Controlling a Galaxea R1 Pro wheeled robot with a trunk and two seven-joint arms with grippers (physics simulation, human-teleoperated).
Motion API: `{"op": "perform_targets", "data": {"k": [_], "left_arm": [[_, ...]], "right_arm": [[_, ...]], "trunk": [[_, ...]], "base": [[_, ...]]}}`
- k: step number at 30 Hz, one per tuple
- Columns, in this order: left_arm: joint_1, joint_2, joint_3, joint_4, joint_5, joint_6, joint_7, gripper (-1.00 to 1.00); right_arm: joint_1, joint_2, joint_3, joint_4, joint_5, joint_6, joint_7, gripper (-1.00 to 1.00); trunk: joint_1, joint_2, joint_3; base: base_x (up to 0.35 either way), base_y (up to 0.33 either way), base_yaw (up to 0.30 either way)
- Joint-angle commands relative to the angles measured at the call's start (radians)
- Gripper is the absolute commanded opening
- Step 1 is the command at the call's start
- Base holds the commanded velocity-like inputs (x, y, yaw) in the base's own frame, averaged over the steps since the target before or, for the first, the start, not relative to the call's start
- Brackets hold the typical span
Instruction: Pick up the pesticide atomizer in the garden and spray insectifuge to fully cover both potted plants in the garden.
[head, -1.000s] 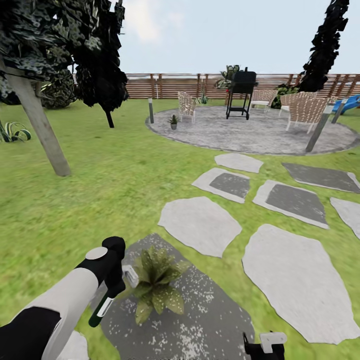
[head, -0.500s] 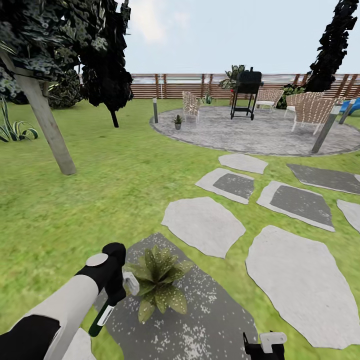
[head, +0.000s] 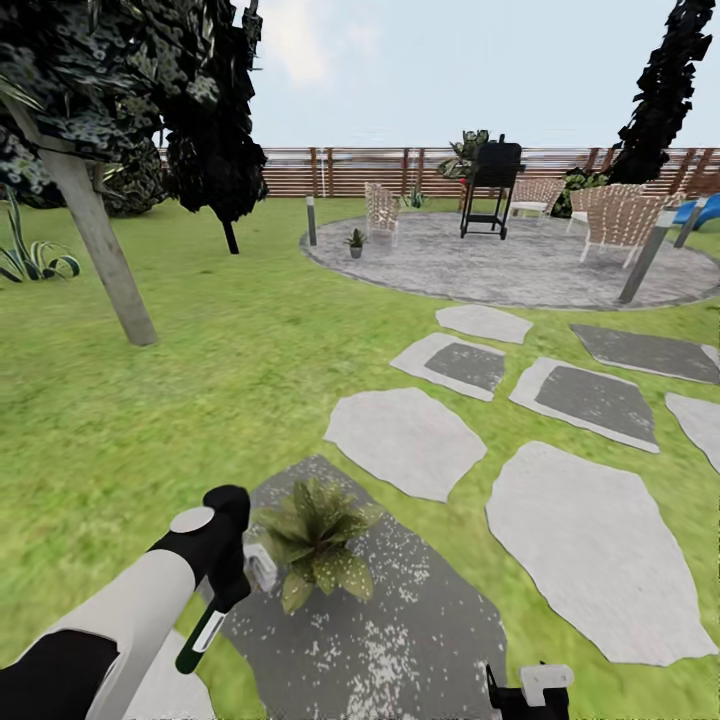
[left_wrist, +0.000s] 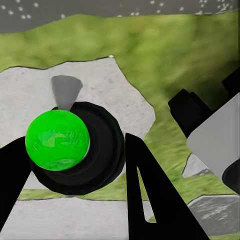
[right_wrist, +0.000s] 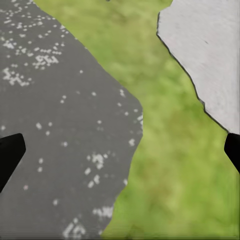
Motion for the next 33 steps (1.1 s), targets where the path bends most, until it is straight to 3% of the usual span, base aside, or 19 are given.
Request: {"op": "perform_targets", "data": {"k": [1,13,18,20,26,33], "left_arm": [[0.0,0.001,-0.006,-0.001,-0.004,0.01,-0.008,-1.0],[0.034,0.007,0.002,0.007,0.004,0.011,0.07,-1.0],[0.029,0.015,0.127,-0.009,0.017,0.009,0.089,-1.0],[0.019,0.033,0.147,-0.01,0.019,0.009,0.097,-1.0],[0.026,0.037,0.145,-0.011,0.012,0.007,0.099,-1.0],[0.029,0.035,0.139,-0.01,0.009,0.008,0.1,-1.0]], "right_arm": [[-0.001,0.0,-0.003,0.001,0.011,-0.003,-0.007,1.0],[-0.001,0.0,-0.003,0.002,0.011,-0.003,-0.007,1.0],[-0.001,0.0,-0.003,0.002,0.011,-0.003,-0.007,1.0],[-0.001,0.0,-0.003,0.002,0.011,-0.003,-0.007,1.0],[-0.001,0.0,-0.003,0.002,0.011,-0.003,-0.007,1.0],[-0.001,-0.001,-0.003,0.002,0.012,-0.003,-0.007,1.0]], "trunk": [[0.0,0.0,-0.001],[0.0,0.0,-0.001],[0.0,0.0,-0.001],[0.0,0.0,-0.001],[0.0,0.0,-0.001],[0.0,0.0,-0.001]], "base": [[-0.059,0.0,0.0],[-0.004,0.0,0.0],[0.0,0.0,0.0],[0.0,0.0,0.0],[0.022,0.019,0.0],[0.238,0.186,0.0]]}}
